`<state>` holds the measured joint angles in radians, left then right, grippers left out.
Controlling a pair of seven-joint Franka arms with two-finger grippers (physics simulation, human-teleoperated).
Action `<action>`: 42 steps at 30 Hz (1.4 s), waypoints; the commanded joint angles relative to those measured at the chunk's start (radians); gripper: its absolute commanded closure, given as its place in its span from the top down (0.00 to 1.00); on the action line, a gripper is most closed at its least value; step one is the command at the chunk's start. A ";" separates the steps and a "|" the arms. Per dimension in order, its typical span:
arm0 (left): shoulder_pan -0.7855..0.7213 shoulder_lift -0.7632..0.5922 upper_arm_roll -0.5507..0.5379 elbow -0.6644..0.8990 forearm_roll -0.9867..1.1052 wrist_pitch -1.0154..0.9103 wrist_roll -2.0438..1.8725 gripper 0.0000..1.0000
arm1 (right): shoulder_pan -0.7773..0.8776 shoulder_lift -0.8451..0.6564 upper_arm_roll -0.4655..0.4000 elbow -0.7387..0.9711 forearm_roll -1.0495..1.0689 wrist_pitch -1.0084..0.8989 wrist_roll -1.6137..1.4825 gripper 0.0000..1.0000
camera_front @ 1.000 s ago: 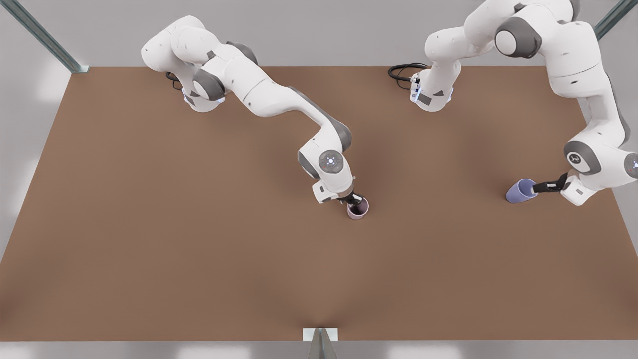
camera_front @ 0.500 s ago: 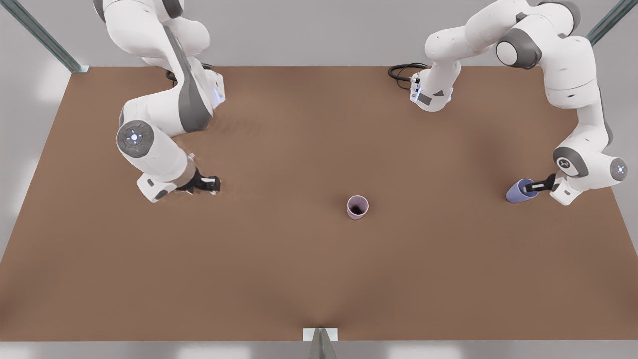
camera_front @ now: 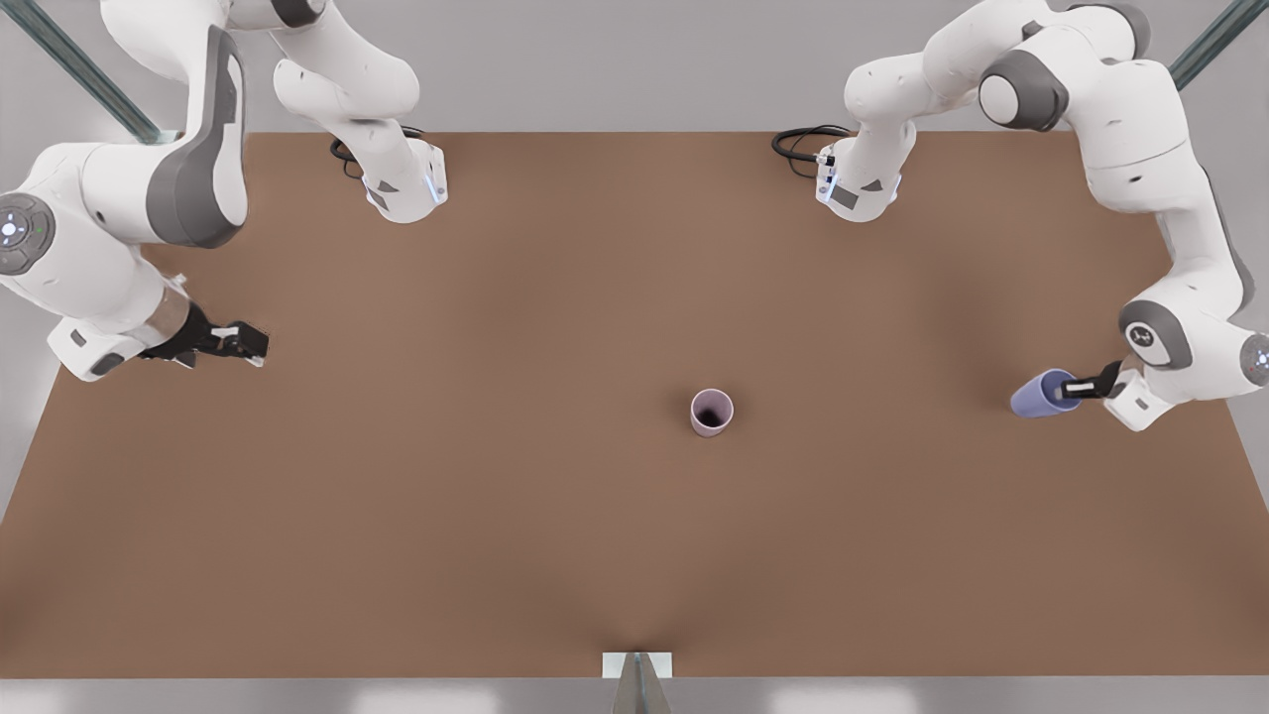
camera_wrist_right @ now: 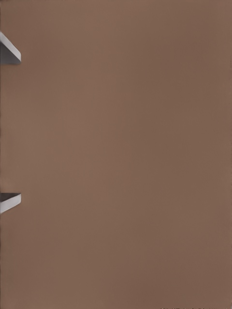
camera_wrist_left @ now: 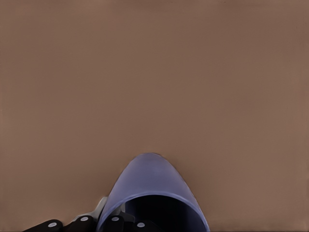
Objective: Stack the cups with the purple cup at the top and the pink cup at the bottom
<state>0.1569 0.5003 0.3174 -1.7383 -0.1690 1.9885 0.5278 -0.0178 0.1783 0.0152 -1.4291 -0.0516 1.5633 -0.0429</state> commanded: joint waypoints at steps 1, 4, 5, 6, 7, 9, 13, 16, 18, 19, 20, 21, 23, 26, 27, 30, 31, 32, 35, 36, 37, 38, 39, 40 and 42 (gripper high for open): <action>-0.002 0.000 0.000 0.003 -0.034 -0.004 -0.002 0.21 | 0.009 0.003 0.000 0.003 0.001 0.000 0.000 1.00; -0.140 -0.045 0.002 0.049 -0.032 -0.065 -0.140 0.21 | 0.007 0.009 -0.001 0.009 -0.001 0.001 -0.002 1.00; -0.183 -0.045 0.003 0.075 -0.032 -0.088 -0.198 0.21 | 0.007 0.009 0.000 0.035 -0.001 0.000 -0.003 1.00; -0.233 -0.046 0.002 0.098 -0.032 -0.122 -0.273 0.21 | 0.007 0.009 0.000 0.036 -0.002 0.000 -0.003 1.00; -0.284 -0.049 0.002 0.120 -0.032 -0.151 -0.359 0.21 | 0.007 0.010 -0.001 0.038 -0.001 0.004 -0.002 1.00; -0.373 -0.052 0.002 0.140 -0.032 -0.192 -0.509 0.21 | -0.001 0.010 -0.001 0.038 0.001 0.012 0.001 1.00; -0.526 -0.071 0.002 0.140 -0.032 -0.209 -0.683 0.21 | -0.002 0.010 -0.004 0.038 -0.002 0.012 0.000 1.00; -0.640 -0.080 0.000 0.141 -0.037 -0.249 -0.796 0.21 | 0.002 0.012 -0.004 0.038 -0.001 0.012 0.000 1.00; -0.704 -0.078 -0.003 0.146 -0.049 -0.249 -0.877 0.21 | 0.002 0.020 -0.003 0.038 -0.002 0.012 0.000 1.00; -0.737 -0.074 -0.003 0.152 -0.050 -0.249 -0.925 0.21 | 0.001 0.020 -0.004 0.039 -0.002 0.014 0.000 1.00; -0.757 -0.071 -0.026 0.157 -0.053 -0.246 -0.979 0.21 | -0.001 0.020 -0.004 0.039 -0.002 0.012 0.000 1.00; -0.757 -0.069 -0.060 0.166 -0.060 -0.246 -1.037 0.21 | -0.002 0.020 -0.004 0.039 -0.002 0.012 0.000 1.00; -0.758 -0.066 -0.124 0.180 -0.060 -0.240 -1.144 0.21 | -0.001 0.020 -0.003 0.039 -0.002 0.014 0.000 1.00; -0.769 -0.052 -0.164 0.184 -0.060 -0.220 -1.232 0.21 | -0.002 0.020 -0.003 0.039 -0.002 0.014 0.002 1.00; -0.769 -0.029 -0.166 0.218 -0.060 -0.220 -1.246 0.21 | -0.002 0.020 -0.003 0.039 -0.002 0.012 0.002 1.00; -0.777 0.020 -0.182 0.243 -0.060 -0.186 -1.269 0.21 | -0.004 0.020 -0.006 0.039 -0.002 0.014 0.001 1.00; -0.784 0.024 -0.182 0.243 -0.058 -0.185 -1.269 0.21 | -0.004 0.021 -0.006 0.049 -0.002 0.014 0.002 1.00; -0.789 0.033 -0.182 0.243 -0.058 -0.185 -1.269 0.21 | -0.004 0.021 -0.006 0.049 -0.002 0.012 0.002 1.00; -0.790 0.043 -0.182 0.241 -0.052 -0.185 -1.269 0.21 | -0.005 0.020 -0.007 0.049 -0.002 0.012 0.002 1.00; -0.792 0.046 -0.182 0.241 -0.052 -0.185 -1.269 0.21 | -0.005 0.020 -0.007 0.049 -0.002 0.012 0.002 1.00; -0.792 0.046 -0.182 0.241 -0.052 -0.185 -1.269 0.21 | -0.005 0.020 -0.007 0.049 -0.002 0.012 0.002 1.00; -0.792 0.046 -0.182 0.243 -0.050 -0.185 -1.269 0.21 | -0.005 0.020 -0.007 0.049 -0.002 0.012 0.002 1.00; -0.792 0.046 -0.182 0.243 -0.047 -0.183 -1.267 0.21 | -0.004 0.021 -0.007 0.049 -0.002 0.014 0.002 1.00; -0.792 0.046 -0.182 0.243 -0.047 -0.175 -1.267 0.21 | -0.005 0.021 -0.007 0.050 -0.002 0.014 0.002 1.00; -0.792 0.046 -0.182 0.243 -0.047 -0.162 -1.267 0.21 | -0.004 0.021 -0.007 0.055 -0.002 0.014 0.002 1.00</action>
<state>-0.6351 0.5476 0.1349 -1.4955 -0.1954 1.8366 -0.7412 -0.0212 0.1995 0.0077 -1.3745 -0.0537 1.5759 -0.0414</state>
